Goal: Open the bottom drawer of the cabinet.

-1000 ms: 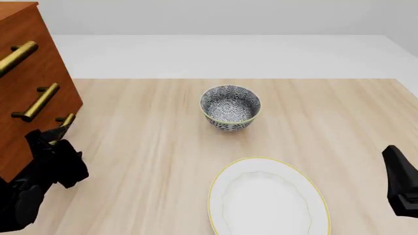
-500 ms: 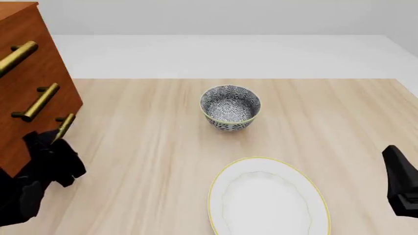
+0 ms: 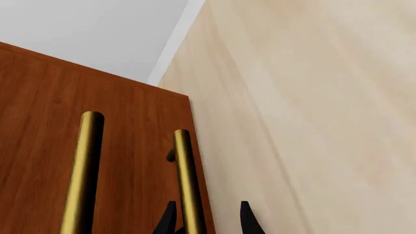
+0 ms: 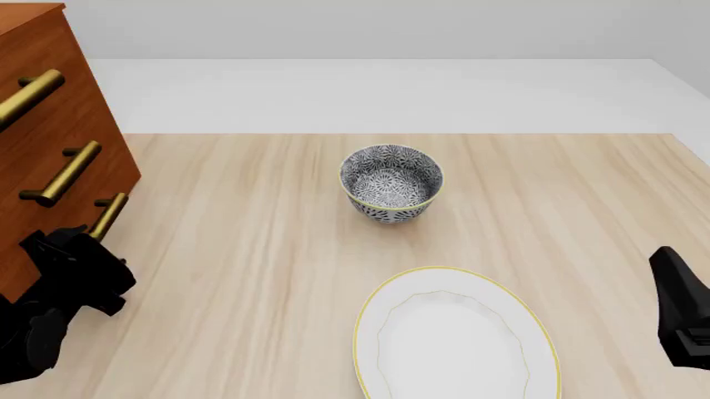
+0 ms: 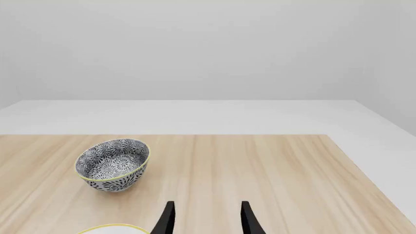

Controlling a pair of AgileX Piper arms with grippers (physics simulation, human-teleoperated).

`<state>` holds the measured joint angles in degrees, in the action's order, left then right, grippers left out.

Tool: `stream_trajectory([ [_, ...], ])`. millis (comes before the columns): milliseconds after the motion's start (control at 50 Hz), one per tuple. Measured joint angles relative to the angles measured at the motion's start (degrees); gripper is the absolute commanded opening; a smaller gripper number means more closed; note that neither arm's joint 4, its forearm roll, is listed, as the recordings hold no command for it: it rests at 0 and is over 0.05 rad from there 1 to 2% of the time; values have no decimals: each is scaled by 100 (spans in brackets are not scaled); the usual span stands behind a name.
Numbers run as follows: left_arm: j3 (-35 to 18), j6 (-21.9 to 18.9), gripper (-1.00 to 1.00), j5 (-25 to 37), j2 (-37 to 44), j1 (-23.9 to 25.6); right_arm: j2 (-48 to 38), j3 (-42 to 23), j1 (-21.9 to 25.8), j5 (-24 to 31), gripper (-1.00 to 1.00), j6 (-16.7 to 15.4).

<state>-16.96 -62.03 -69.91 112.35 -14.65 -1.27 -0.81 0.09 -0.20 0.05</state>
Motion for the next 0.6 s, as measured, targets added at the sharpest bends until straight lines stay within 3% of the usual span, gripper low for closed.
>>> stream_trajectory([
  [100,-25,10,100,-1,13,-6,0,0,0,0,100,0],
  [120,-28,4,-100,0,13,-5,0,0,0,0,100,0],
  [300,-142,-654,-100,0,-47,-10,0,0,0,0,100,0],
  [600,-126,-1067,-100,0,-73,131,0,0,0,0,100,0],
])
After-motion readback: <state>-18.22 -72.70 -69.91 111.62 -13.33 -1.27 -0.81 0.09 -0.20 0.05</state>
